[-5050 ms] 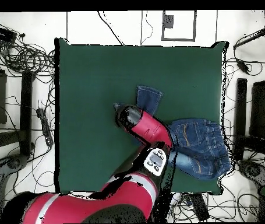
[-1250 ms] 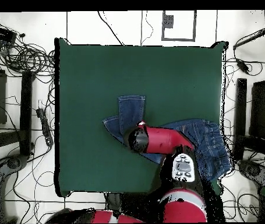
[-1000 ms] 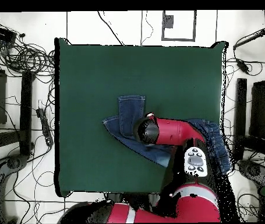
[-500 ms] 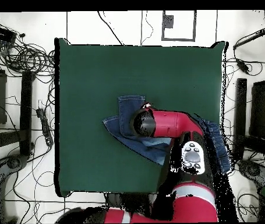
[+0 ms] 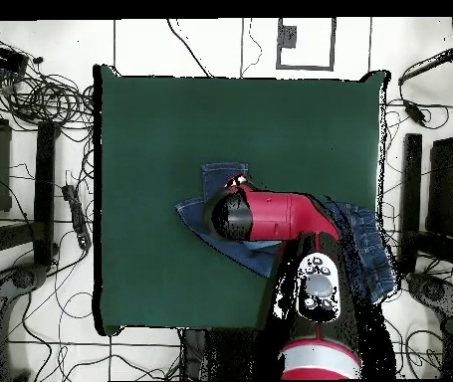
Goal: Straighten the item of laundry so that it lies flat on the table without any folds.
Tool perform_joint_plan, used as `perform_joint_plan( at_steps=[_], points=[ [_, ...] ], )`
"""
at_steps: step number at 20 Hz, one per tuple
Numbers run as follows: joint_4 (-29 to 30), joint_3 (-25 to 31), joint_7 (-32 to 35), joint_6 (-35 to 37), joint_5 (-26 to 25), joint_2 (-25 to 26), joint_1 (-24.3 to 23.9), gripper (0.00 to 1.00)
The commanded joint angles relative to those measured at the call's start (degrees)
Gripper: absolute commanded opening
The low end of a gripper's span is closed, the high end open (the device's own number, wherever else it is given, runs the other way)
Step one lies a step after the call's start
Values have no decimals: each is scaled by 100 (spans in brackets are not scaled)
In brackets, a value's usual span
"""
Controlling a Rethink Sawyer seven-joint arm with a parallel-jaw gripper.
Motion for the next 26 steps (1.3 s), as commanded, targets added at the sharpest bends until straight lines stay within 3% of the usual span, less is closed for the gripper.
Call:
perform_joint_plan(
  at_steps=[1,6,14,26],
  points=[
    [838,653,299,0,202,246,80,100],
    [746,547,758,-389,333,644,319,100],
    [479,-152,1646,-398,818,1146,1219,100],
    [538,-43,1734,-778,2130,1671,1583,100]
  ],
)
